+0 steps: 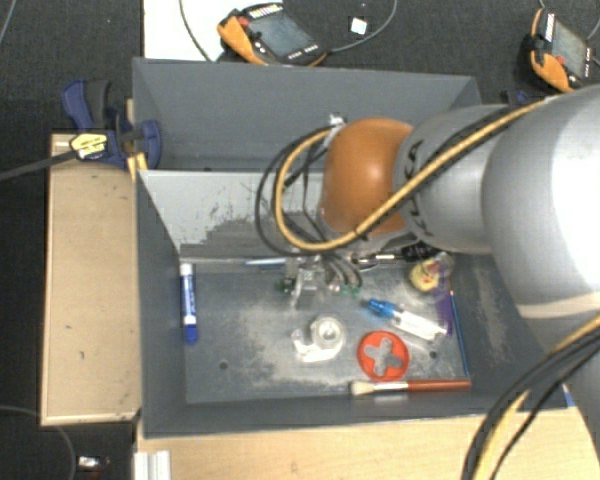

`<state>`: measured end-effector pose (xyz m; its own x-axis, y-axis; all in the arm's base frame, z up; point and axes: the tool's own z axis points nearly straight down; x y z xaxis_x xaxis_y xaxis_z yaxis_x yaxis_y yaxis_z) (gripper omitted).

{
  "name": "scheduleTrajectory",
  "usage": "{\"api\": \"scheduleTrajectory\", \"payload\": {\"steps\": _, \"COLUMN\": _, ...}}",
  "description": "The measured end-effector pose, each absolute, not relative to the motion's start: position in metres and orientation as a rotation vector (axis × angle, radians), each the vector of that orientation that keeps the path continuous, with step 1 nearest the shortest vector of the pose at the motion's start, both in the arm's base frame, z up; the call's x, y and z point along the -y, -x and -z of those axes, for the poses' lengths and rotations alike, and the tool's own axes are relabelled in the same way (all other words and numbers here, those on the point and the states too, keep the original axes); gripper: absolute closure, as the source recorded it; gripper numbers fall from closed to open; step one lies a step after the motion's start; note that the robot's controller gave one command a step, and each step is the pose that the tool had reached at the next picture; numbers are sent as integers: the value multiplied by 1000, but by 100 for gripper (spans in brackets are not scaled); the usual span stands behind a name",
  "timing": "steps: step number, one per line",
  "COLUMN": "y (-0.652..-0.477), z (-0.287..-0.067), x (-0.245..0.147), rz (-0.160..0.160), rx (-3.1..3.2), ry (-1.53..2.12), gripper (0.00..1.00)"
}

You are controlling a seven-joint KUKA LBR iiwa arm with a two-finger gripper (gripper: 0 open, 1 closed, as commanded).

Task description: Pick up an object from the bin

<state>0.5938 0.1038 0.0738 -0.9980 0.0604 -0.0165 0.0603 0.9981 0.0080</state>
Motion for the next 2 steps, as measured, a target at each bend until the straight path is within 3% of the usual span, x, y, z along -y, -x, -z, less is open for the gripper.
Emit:
{"api": "scheduleTrajectory", "payload": {"steps": 1, "y": -594, "z": -74, "x": -104, "rz": -12, "rx": -3123, "ry": -95, "gripper": 100}}
{"api": "scheduleTrajectory", "payload": {"steps": 2, "y": -595, "z": -99, "x": -104, "rz": -14, "rx": -3118, "ry": -96, "gripper": 100}}
